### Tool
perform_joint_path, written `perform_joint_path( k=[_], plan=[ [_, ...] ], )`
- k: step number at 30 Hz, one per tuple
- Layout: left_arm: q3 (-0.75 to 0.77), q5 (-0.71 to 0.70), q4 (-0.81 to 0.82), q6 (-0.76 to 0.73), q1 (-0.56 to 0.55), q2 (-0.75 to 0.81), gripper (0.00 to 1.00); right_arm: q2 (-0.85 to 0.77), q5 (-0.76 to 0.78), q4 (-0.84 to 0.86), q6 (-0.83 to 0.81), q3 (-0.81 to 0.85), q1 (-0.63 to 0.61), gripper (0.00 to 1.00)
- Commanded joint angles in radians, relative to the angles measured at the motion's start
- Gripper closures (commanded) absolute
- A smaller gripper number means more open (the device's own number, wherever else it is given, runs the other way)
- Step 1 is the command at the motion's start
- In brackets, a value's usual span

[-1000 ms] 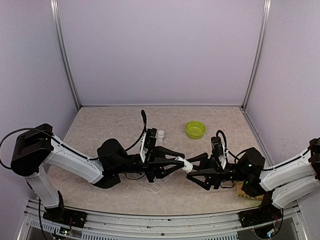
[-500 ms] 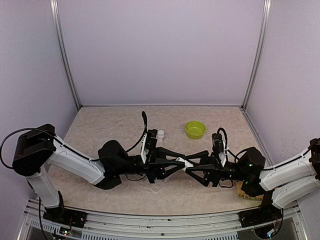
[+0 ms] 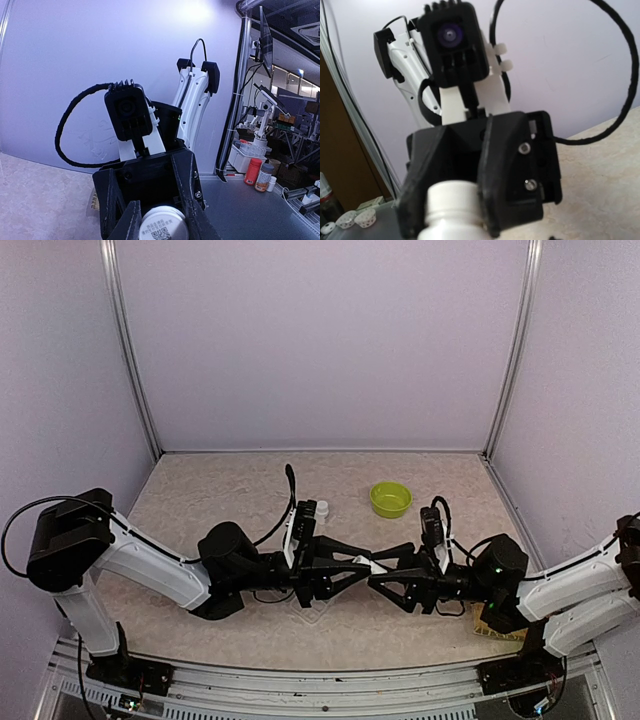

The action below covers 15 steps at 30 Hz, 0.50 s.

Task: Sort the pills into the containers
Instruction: Pass from the left arm to the right

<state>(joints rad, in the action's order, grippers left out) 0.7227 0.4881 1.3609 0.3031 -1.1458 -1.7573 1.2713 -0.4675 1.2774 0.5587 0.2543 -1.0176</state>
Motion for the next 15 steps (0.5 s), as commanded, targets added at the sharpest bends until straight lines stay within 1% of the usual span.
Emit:
perform_joint_path(
  k=[1,5,9,11,12,15],
  plan=[
    [-0.002,-0.009,0.021,0.002,-0.008,-0.009,0.84,0.014,0.001,-0.003,0.001,0.032,-0.013,0.42],
    [-0.001,-0.009,0.021,0.005,-0.009,-0.010,0.84,0.014,0.002,0.000,0.001,0.032,-0.016,0.43],
    [0.002,-0.006,0.022,0.008,-0.009,-0.014,0.84,0.010,0.005,0.000,0.000,0.031,-0.018,0.45],
    [0.003,-0.009,0.021,0.007,-0.009,-0.015,0.84,0.012,0.005,-0.003,-0.002,0.031,-0.019,0.48],
    [0.003,-0.011,0.021,0.006,-0.009,-0.014,0.84,0.013,0.004,-0.001,-0.002,0.032,-0.018,0.52],
    [0.001,-0.018,0.021,0.007,-0.009,-0.015,0.84,0.014,0.002,-0.001,-0.005,0.031,-0.018,0.58]
  ],
)
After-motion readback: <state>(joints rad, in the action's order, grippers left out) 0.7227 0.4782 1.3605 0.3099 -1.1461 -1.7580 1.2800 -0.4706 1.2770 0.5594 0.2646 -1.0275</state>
